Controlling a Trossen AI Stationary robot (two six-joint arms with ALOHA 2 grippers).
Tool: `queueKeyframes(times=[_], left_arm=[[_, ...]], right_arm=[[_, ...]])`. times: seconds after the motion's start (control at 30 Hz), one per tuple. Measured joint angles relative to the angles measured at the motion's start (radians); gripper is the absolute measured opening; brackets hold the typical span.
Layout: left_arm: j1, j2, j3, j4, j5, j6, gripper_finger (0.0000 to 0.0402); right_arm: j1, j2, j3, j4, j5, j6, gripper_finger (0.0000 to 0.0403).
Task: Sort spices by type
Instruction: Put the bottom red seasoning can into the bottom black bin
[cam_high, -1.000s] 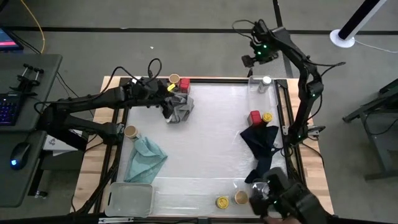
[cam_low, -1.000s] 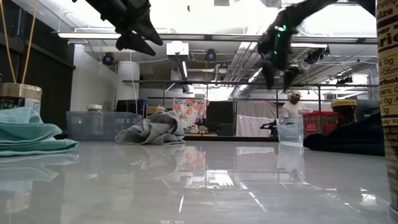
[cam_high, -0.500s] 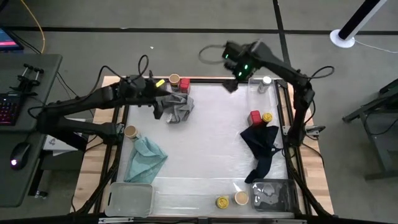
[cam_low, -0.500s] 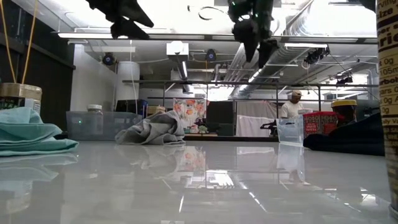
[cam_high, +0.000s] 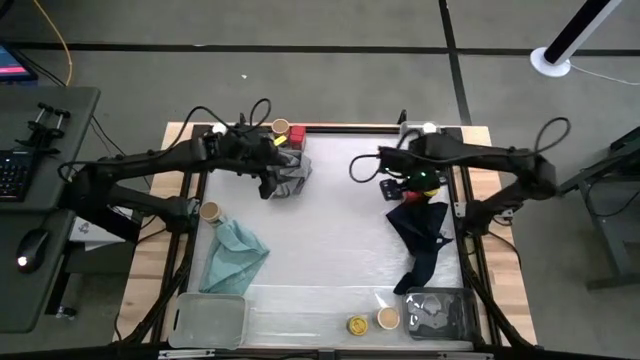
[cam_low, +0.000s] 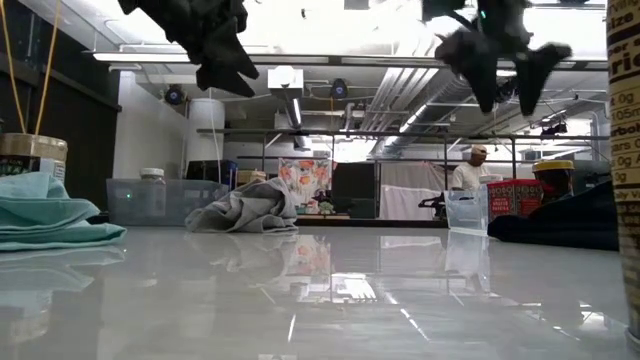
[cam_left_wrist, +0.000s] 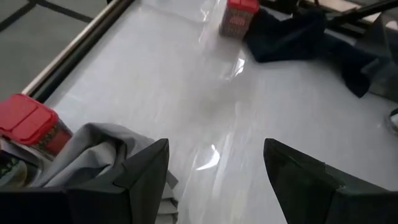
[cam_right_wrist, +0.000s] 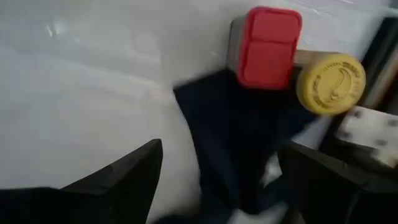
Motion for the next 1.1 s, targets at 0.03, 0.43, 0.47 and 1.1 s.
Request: queueKeyframes(times=[0.03,0.43,0.47,1.1], left_arm=[[0.0,0.007,0.0,0.001,0.0,-0.001,0.025],[0.0,0.004,0.0,0.023,-0.001,-0.136,0.025],[-0.002,0.004,0.0,0.022,-0.001,-0.15,0.025],[-0.002,0.004,0.0,0.018,-0.001,-0.202,0.025]], right_arm=[[-0.012,-0.023,-0.043,0.027,0.01,0.016,0.0314],[-0.221,0.012,-0.196,0.224,0.138,-0.259,0.0314],[-0.238,0.026,-0.196,0.237,0.138,-0.286,0.0314],[-0.318,0.21,-0.196,0.205,0.037,-0.339,0.0313]])
